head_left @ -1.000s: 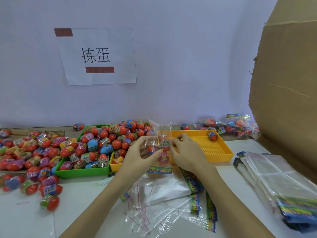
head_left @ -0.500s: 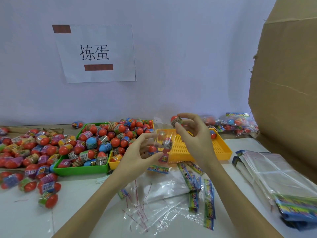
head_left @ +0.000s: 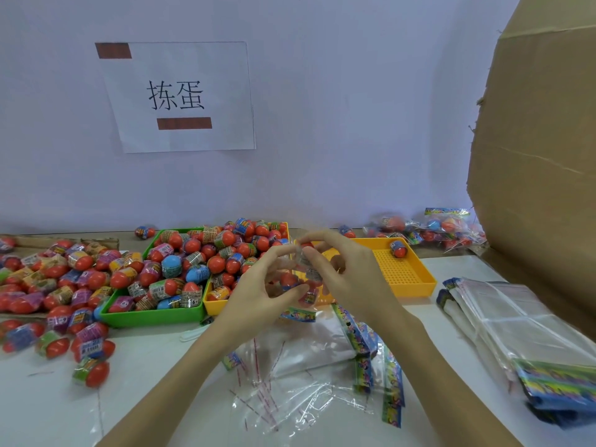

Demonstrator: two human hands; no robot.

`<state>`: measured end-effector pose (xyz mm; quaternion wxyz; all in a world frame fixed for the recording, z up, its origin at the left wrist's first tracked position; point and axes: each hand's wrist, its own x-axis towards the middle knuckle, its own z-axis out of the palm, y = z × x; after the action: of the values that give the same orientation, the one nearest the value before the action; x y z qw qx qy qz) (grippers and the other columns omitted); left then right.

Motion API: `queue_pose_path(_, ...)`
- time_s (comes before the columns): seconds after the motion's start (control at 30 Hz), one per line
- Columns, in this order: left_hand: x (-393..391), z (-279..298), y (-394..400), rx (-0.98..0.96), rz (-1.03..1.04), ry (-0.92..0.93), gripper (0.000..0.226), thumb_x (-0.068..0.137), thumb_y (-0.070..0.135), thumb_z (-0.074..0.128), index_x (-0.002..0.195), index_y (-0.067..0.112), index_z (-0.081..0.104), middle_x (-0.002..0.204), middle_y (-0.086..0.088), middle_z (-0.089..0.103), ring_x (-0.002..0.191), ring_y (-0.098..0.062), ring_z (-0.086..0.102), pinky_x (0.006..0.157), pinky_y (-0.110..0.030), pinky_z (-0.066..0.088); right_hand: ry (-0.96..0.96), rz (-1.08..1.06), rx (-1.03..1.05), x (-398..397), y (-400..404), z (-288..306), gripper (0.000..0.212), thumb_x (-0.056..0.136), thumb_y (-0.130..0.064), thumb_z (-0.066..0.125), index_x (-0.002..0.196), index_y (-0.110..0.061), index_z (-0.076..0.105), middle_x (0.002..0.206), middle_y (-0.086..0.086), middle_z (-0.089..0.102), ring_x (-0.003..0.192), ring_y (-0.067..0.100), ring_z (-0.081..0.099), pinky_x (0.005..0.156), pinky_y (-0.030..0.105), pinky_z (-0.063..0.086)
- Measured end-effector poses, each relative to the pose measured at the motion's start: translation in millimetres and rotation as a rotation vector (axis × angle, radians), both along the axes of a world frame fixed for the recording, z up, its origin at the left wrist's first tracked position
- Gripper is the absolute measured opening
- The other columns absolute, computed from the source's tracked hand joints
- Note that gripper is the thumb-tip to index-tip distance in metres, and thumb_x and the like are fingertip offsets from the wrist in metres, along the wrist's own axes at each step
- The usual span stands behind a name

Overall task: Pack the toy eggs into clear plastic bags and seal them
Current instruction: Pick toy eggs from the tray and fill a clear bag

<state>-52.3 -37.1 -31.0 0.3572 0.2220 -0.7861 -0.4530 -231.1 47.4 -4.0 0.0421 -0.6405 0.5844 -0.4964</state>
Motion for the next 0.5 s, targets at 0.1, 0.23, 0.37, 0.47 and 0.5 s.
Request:
queue_pose_path(0.1, -0.9, 1.8, 2.3, -0.009, 0.017, 0.038, 0.049, 0.096, 0.026, 0.080, 0.137, 0.042, 0.058, 0.119, 0.017, 0.073, 0.109, -0.008, 0.072, 0.087, -0.024, 0.060, 0.042, 0.018, 0.018, 2.4, -0.3, -0.7, 0.025, 0.104, -0.031, 0.065, 0.129, -0.033, 0.070, 0.112, -0.012, 0.067, 0.057, 0.017, 0.064, 0.063, 0.022, 0.051)
queue_pose_path(0.23, -2.5, 3.1, 5.6, 0.032, -0.008, 0.088, 0.039, 0.096, 0.030, 0.078, 0.131, 0.040, 0.063, 0.111, 0.009, 0.076, 0.103, -0.015, 0.076, 0.087, -0.032, 0.064, 0.008, 0.000, 0.014, 4.0, -1.1, -2.6, 0.018, 0.100, -0.029, 0.071, 0.118, -0.025, 0.067, 0.099, -0.012, 0.073, 0.048, 0.015, 0.057, 0.050, 0.023, 0.046)
queue_pose_path(0.37, -3.7, 3.3, 6.9, 0.005, 0.023, 0.090, 0.032, 0.099, 0.029, 0.075, 0.129, 0.034, 0.066, 0.111, 0.011, 0.076, 0.102, -0.012, 0.075, 0.084, -0.030, 0.062, 0.134, -0.020, -0.040, 4.2, -1.8, -3.9, 0.010, 0.103, -0.025, 0.068, 0.102, -0.020, 0.076, 0.100, -0.009, 0.070, 0.053, 0.010, 0.054, 0.058, 0.013, 0.038)
queue_pose_path(0.47, -4.3, 5.2, 8.6, 0.040, 0.047, 0.145, 0.022, 0.100, 0.031, 0.071, 0.122, 0.033, 0.071, 0.104, 0.004, 0.077, 0.097, -0.015, 0.075, 0.081, -0.025, 0.061, 0.192, -0.016, -0.097, 4.4, -2.2, -2.9, 0.017, 0.105, -0.025, 0.063, 0.107, -0.017, 0.078, 0.102, -0.006, 0.067, 0.055, 0.011, 0.055, 0.061, 0.014, 0.040)
queue_pose_path(0.5, -4.6, 6.3, 9.0, 0.082, 0.059, 0.175, 0.018, 0.101, 0.029, 0.071, 0.119, 0.032, 0.073, 0.101, -0.001, 0.077, 0.094, -0.017, 0.076, 0.079, -0.027, 0.062, 0.181, -0.023, -0.141, 4.1, -1.4, -1.5, 0.017, 0.106, -0.025, 0.063, 0.110, -0.017, 0.077, 0.103, -0.007, 0.068, 0.054, 0.012, 0.056, 0.061, 0.016, 0.042)
